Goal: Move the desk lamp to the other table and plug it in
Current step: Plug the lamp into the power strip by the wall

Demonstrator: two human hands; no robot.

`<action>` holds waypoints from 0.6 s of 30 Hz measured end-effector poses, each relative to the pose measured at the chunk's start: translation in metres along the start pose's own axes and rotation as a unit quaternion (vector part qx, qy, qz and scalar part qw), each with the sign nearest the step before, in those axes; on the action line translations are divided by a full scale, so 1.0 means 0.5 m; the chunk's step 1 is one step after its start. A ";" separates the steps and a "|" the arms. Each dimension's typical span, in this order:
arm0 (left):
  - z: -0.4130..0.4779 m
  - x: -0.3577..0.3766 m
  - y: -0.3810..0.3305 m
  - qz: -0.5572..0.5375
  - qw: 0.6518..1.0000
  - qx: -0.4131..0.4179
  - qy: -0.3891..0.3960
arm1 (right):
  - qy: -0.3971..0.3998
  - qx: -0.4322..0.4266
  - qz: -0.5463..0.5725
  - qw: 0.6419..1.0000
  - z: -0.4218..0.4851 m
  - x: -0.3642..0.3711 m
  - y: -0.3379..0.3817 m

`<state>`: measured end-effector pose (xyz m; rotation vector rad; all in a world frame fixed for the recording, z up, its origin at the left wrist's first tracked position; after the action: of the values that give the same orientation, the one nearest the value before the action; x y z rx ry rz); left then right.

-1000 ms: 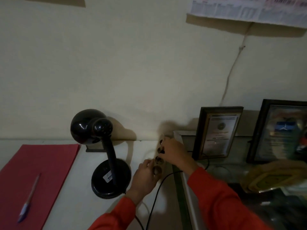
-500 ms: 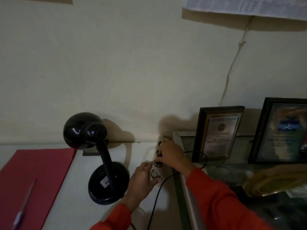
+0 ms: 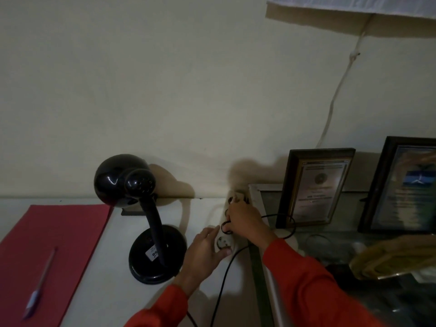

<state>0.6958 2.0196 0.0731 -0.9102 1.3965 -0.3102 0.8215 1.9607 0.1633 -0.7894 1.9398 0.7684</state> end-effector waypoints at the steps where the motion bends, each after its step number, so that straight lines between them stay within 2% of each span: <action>1: 0.000 -0.001 0.000 0.001 1.000 -0.001 0.000 | 0.001 0.002 -0.005 1.000 0.000 0.000 0.002; 10: -0.003 -0.022 -0.009 0.074 0.996 -0.011 0.043 | -0.008 0.029 -0.026 0.999 0.004 0.022 0.008; 12: -0.012 -0.031 -0.012 0.086 0.995 -0.011 0.057 | -0.010 0.031 -0.064 0.997 0.001 0.024 0.011; 14: -0.030 -0.044 -0.015 0.091 0.994 -0.006 0.066 | -0.049 0.031 -0.141 0.988 -0.012 0.030 0.019; 16: -0.061 -0.061 -0.015 0.084 0.994 0.002 0.070 | -0.111 -0.001 -0.187 0.976 -0.033 0.049 0.035; 18: -0.101 -0.078 -0.013 0.067 0.995 0.022 0.071 | -0.133 -0.081 -0.078 0.985 -0.072 0.076 0.063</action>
<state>0.6432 2.0236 0.1094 -0.7662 1.5682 -0.3084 0.7640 1.9438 0.1513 -0.8775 1.5741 0.8938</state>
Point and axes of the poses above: each hand's wrist, its own z-axis towards the middle knuckle, its own x-axis out of the palm, y = z × x, the point moved 1 cm from there along z, towards the middle knuckle, and after that the axes turned 12 degrees about y, right-handed, at the moved point
